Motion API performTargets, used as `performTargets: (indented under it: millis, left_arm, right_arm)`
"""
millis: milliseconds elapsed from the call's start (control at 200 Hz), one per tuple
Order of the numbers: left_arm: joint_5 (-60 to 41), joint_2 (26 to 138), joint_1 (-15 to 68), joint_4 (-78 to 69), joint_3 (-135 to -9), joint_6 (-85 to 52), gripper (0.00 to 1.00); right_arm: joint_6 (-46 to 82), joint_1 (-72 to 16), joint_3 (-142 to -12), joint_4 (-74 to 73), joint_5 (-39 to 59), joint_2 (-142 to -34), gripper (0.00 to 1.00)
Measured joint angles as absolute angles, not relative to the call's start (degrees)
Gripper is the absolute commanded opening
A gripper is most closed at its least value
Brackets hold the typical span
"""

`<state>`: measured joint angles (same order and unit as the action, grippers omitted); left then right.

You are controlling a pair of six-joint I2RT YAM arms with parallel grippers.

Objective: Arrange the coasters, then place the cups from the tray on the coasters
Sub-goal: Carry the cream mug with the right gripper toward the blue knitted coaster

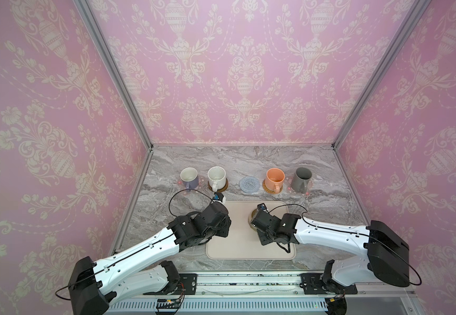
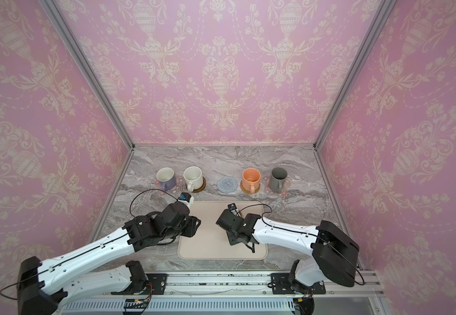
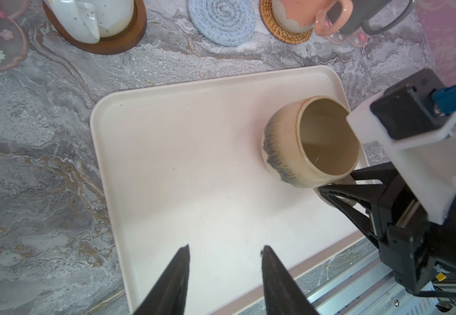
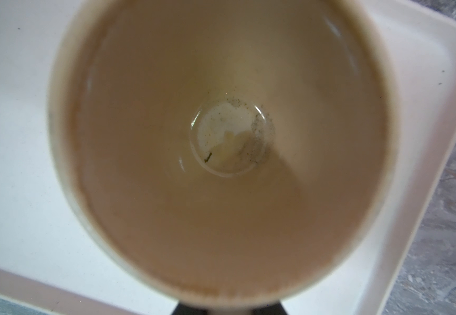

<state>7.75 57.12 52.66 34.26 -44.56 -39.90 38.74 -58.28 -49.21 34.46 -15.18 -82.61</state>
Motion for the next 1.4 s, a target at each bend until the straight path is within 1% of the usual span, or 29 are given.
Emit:
performTargets:
  millis: [370,726,921,1401]
  left_arm:
    - [9.4,51.9,52.7,37.8,-43.0,-42.4,0.46]
    - [9.6,51.1,52.7,39.4,-41.5,-43.6,0.46]
    - [9.7,50.7,52.7,41.5,-41.0,-44.5,0.46]
    - [10.9,49.9,52.7,43.1,-41.0,-44.9,0.46]
  right_arm:
    - [36.9,-58.3,-52.3,35.7,-16.3,-84.1,0.0]
    - [35.7,-58.3,-55.2,36.4,-18.0,-84.4,0.0]
    - [32.7,-58.1,-57.7,36.3,-19.0,-86.4,0.0]
    - [27.5,-50.9,-68.3,33.5,-16.2,-95.1,0.0]
